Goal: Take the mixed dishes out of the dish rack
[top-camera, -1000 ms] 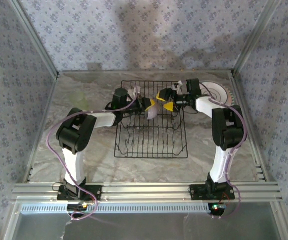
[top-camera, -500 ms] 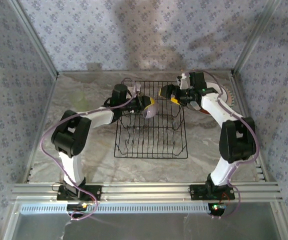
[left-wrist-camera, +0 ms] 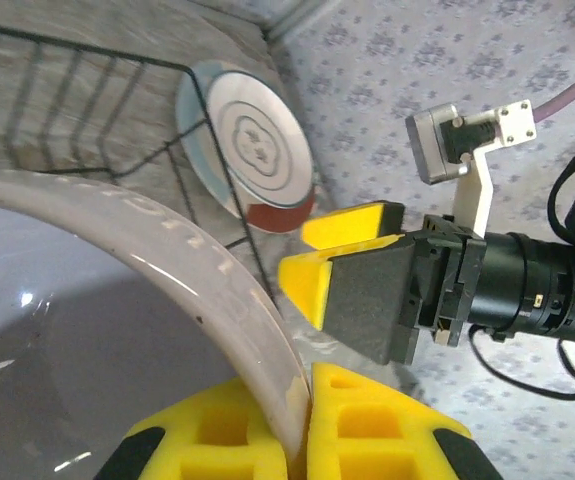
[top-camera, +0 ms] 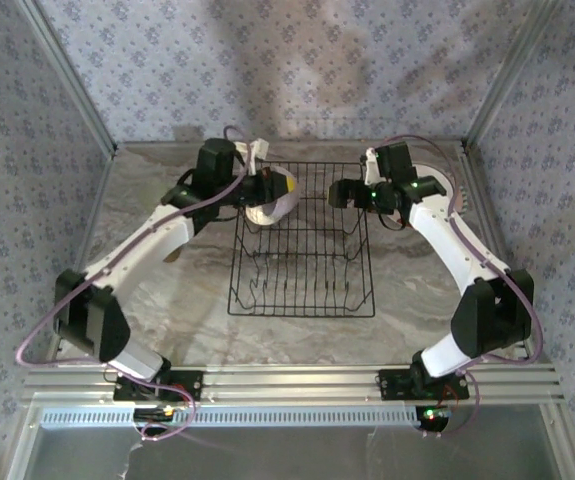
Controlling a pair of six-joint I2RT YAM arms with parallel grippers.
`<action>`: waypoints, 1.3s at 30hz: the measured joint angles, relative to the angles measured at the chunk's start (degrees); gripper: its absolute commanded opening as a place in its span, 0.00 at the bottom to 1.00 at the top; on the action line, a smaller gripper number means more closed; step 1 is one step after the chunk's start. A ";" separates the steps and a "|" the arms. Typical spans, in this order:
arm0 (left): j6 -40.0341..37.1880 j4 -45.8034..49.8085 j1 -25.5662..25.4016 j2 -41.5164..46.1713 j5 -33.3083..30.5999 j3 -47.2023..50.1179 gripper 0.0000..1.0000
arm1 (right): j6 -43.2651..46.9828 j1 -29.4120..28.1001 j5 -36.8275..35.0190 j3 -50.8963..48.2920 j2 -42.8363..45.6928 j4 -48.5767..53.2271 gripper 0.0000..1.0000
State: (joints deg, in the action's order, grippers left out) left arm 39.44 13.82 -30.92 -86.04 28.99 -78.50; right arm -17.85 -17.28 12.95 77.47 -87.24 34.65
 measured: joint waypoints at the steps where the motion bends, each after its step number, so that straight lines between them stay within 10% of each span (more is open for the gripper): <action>1: -1.81 4.31 0.04 1.49 -2.56 -1.07 0.00 | 0.35 -0.35 -0.83 -0.17 0.15 0.33 0.99; 15: -15.04 41.97 4.00 9.25 -31.50 -2.10 0.00 | 2.05 -6.25 -13.94 -7.96 5.84 2.47 1.00; 28: -15.17 39.12 5.70 3.54 -33.97 11.10 0.00 | 2.03 -12.50 -18.32 -15.28 13.86 2.93 1.00; 39: -13.86 32.04 5.64 -3.69 -33.97 12.33 0.00 | 0.74 -6.84 -16.98 -19.80 13.11 3.10 1.00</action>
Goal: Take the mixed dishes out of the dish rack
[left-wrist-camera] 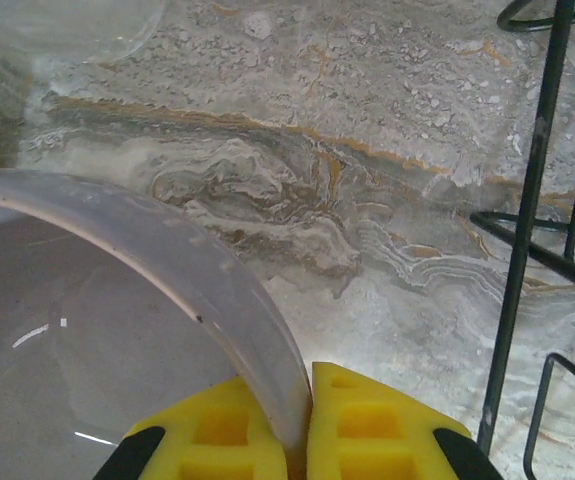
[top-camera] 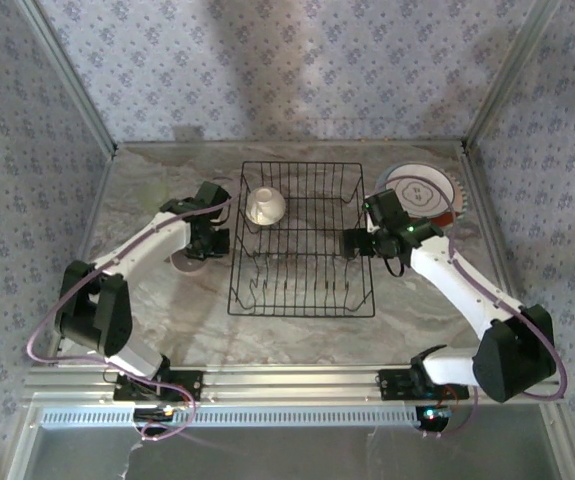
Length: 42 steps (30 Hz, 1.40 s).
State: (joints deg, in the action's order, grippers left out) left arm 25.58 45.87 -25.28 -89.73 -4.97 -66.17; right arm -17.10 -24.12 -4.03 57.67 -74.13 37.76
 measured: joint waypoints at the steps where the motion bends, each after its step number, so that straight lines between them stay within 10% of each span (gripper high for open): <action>1: 0.00 -0.37 -0.09 -0.72 0.00 0.00 0.00 | -0.04 0.37 0.20 -0.22 -0.04 -0.02 1.00; 20: 2.36 -2.43 -5.55 -9.90 0.00 -5.31 0.00 | -1.95 7.69 2.36 -0.63 -9.20 -4.61 0.79; 42: 3.58 -1.84 -12.68 -19.15 -0.39 -15.98 0.00 | -3.28 15.52 3.39 -4.74 -4.35 -6.99 0.77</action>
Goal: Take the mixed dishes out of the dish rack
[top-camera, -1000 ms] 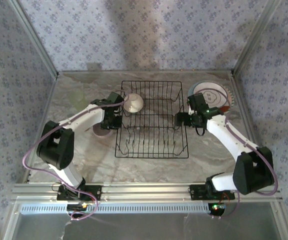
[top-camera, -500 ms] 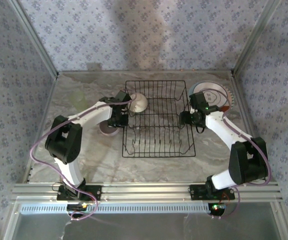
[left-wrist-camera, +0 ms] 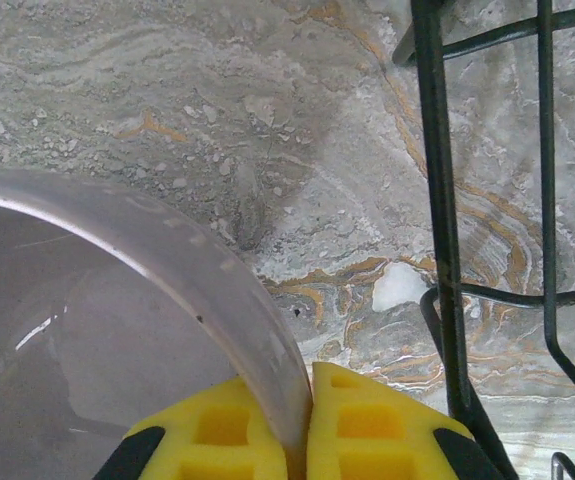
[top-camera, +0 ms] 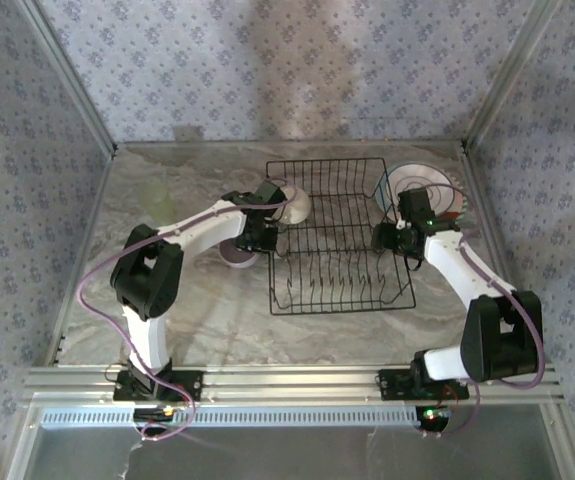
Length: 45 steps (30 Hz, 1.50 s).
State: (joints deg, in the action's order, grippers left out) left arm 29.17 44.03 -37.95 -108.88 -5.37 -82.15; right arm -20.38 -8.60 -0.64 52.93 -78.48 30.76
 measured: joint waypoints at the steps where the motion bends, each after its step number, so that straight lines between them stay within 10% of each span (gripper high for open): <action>1: 0.00 0.46 -0.09 0.00 -0.63 -0.11 0.00 | 0.00 0.00 -0.02 -0.17 0.26 -0.26 0.78; 37: -0.17 3.08 0.50 -1.92 -7.91 -2.38 0.00 | 0.72 -8.20 -4.87 -0.11 4.70 -1.64 1.00; 45: 0.09 2.82 1.38 -1.88 -8.31 -2.03 0.19 | 0.68 -11.76 -4.13 0.07 6.49 0.39 1.00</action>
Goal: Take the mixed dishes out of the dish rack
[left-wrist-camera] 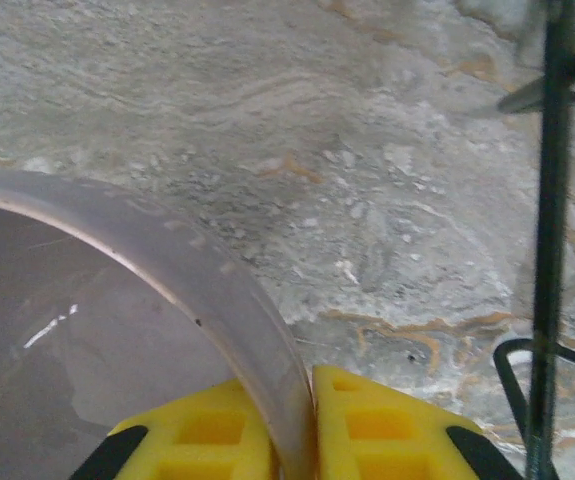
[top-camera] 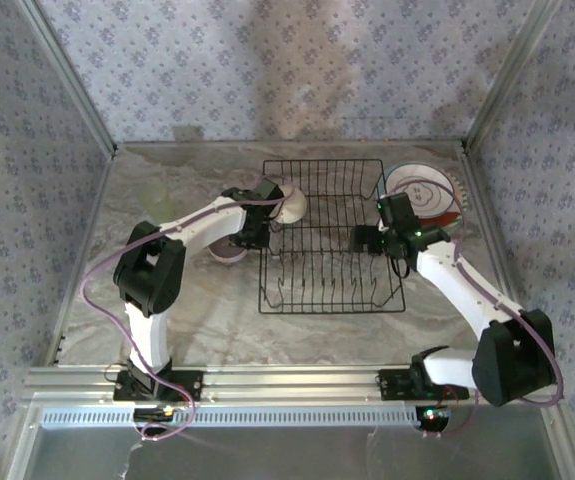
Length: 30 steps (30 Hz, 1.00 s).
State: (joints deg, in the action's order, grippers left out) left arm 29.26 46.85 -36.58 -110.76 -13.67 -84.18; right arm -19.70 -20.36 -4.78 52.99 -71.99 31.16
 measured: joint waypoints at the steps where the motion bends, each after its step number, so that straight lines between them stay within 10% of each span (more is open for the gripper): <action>1: 0.13 0.04 0.24 0.00 -0.15 0.02 0.20 | 0.00 -0.61 -0.17 0.04 0.55 0.63 0.99; 30: 0.22 1.18 -2.71 5.11 0.15 1.11 0.27 | 0.09 1.38 -0.35 2.64 4.46 0.00 1.00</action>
State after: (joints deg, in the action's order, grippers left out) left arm 29.47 48.03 -39.29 -105.65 -13.52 -83.07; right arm -19.62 -18.98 -5.13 55.64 -67.53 31.16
